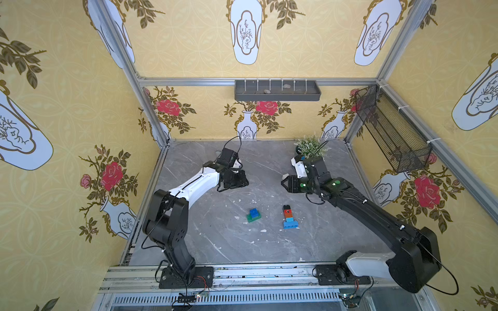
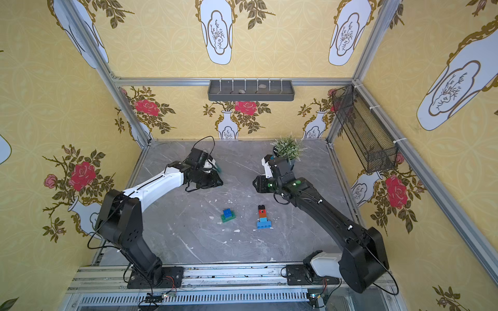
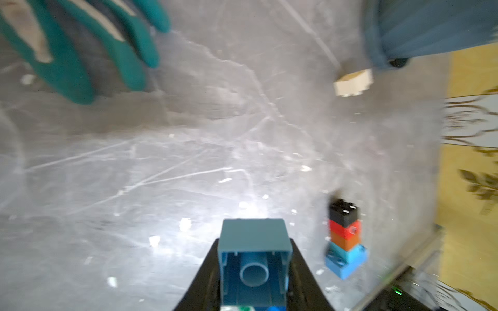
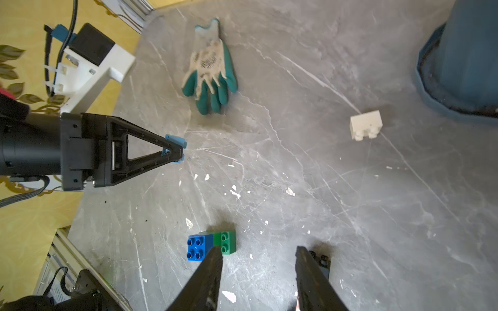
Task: Assemble the number 1 with lego
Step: Pick up the lego brick from the center of the board.
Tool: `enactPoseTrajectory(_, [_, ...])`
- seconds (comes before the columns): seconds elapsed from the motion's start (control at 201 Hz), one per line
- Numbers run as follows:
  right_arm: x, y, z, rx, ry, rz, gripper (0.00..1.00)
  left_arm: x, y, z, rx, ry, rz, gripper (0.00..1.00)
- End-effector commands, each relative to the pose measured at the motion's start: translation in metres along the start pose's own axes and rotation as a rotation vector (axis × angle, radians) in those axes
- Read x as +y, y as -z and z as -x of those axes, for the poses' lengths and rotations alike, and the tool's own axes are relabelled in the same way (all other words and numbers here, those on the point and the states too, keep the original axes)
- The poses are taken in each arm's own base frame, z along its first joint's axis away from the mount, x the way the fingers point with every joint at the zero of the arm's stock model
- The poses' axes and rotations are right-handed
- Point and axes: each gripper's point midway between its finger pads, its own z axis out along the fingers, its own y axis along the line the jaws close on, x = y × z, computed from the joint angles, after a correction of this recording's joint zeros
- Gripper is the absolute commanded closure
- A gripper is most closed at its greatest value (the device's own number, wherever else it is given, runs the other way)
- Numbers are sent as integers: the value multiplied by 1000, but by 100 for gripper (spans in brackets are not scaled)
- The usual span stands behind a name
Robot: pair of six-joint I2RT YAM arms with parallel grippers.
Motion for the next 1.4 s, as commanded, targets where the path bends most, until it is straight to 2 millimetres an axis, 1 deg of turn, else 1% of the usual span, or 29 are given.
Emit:
enactPoseTrajectory(0.0, [29, 15, 28, -201, 205, 133, 51, -59, 25, -1, -6, 17, -311, 73])
enactPoseTrajectory(0.035, [38, 21, 29, -255, 286, 169, 51, -68, 33, -4, -1, 25, -357, 73])
enactPoseTrajectory(0.114, [58, 33, 23, -370, 503, 221, 48, -89, 56, -13, 4, 3, -475, 73])
enactPoseTrajectory(0.199, [73, 37, 17, -403, 659, 272, 45, -108, 77, -24, 17, -6, -602, 72])
enactPoseTrajectory(0.284, [85, 36, 14, -378, 736, 328, 42, -122, 96, -33, 26, -7, -717, 73])
enactPoseTrajectory(0.388, [101, 39, 17, -410, 798, 386, 39, -138, 119, -41, 27, -7, -869, 73])
enactPoseTrajectory(0.463, [115, 43, 17, -443, 832, 435, 37, -141, 128, -47, 29, 9, -944, 73])
enactPoseTrajectory(0.548, [131, 43, 11, -432, 870, 495, 36, -144, 138, -53, 18, 10, -1006, 73])
enactPoseTrajectory(0.642, [147, 41, 3, -411, 913, 540, 36, -144, 143, -58, 26, 13, -1044, 73])
enactPoseTrajectory(0.732, [156, 41, 3, -412, 926, 558, 38, -146, 146, -60, 34, 8, -1074, 73])
enactPoseTrajectory(0.916, [162, 45, 9, -433, 933, 569, 46, -144, 142, -64, 67, 20, -1098, 73])
enactPoseTrajectory(1.125, [168, 47, 15, -453, 931, 580, 47, -146, 145, -65, 77, 14, -1120, 74])
enactPoseTrajectory(1.249, [171, 47, 18, -465, 934, 590, 52, -146, 144, -66, 89, 14, -1121, 74])
enactPoseTrajectory(1.399, [174, 47, 19, -475, 927, 602, 55, -145, 143, -66, 97, 25, -1126, 75])
